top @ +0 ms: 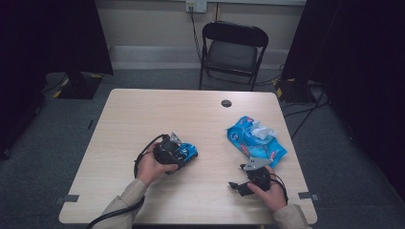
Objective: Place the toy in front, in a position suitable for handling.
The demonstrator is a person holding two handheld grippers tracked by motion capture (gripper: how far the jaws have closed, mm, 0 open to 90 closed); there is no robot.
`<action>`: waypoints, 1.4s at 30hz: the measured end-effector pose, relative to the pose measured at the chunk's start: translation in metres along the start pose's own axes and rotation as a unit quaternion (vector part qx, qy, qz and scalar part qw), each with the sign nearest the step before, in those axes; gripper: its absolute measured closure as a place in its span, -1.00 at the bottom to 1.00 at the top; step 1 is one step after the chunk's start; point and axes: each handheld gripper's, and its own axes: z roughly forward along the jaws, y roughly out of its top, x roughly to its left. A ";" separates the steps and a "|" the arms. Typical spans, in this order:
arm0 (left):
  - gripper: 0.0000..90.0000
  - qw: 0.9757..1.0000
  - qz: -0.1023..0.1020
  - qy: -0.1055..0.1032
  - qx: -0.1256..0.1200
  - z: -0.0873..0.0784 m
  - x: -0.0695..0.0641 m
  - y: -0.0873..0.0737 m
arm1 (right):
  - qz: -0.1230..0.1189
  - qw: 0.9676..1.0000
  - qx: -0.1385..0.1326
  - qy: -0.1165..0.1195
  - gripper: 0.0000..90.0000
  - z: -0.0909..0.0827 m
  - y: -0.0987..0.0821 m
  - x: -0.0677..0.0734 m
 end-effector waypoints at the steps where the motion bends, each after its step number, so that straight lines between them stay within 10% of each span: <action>1: -0.37 1.000 0.003 -0.003 0.002 0.002 -0.002 0.000 | 0.000 1.000 0.000 0.000 -0.71 0.000 0.000 0.000; 30: -0.50 1.000 0.007 0.002 0.005 0.014 -0.015 0.001 | 0.000 1.000 0.000 0.000 -0.71 0.000 0.000 0.000; 42: -0.60 1.000 0.009 -0.007 -0.027 -0.011 -0.013 0.001 | 0.000 1.000 0.000 0.000 -0.71 0.000 0.000 0.000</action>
